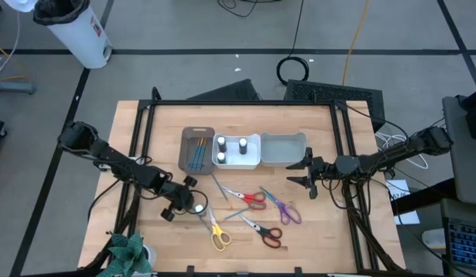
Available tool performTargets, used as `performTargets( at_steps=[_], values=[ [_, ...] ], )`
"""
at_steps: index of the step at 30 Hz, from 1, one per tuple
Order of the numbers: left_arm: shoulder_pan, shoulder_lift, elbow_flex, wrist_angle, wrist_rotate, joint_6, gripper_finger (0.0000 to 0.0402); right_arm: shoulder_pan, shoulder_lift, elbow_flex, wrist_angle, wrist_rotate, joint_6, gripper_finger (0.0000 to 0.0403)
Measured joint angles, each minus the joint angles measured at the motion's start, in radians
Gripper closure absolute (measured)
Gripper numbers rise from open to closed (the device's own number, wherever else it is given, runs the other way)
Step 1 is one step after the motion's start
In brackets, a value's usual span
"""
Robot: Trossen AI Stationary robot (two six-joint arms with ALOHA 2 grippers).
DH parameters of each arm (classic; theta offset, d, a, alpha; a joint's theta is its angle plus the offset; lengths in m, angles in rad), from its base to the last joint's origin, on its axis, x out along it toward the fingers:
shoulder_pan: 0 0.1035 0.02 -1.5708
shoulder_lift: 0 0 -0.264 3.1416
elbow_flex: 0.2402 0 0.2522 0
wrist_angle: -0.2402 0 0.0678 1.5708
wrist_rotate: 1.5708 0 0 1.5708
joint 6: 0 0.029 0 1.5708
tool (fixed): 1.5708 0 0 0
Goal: Pick & Place Paint Supplies
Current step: Put the blue paint brush into the black bin
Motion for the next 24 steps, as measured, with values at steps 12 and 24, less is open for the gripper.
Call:
performTargets(
  at_steps=[12, 24],
  values=[
    [-0.018, 0.000, -0.001, -0.008, 0.023, 0.023, 0.0398, 0.000, 0.000, 0.000, 0.000, 0.000, 0.000, 0.0232],
    [-0.083, -0.100, 0.013, -0.051, 0.038, -0.007, 0.0400, 0.000, 0.000, 0.000, 0.000, 0.000, 0.000, 0.0232]
  ],
)
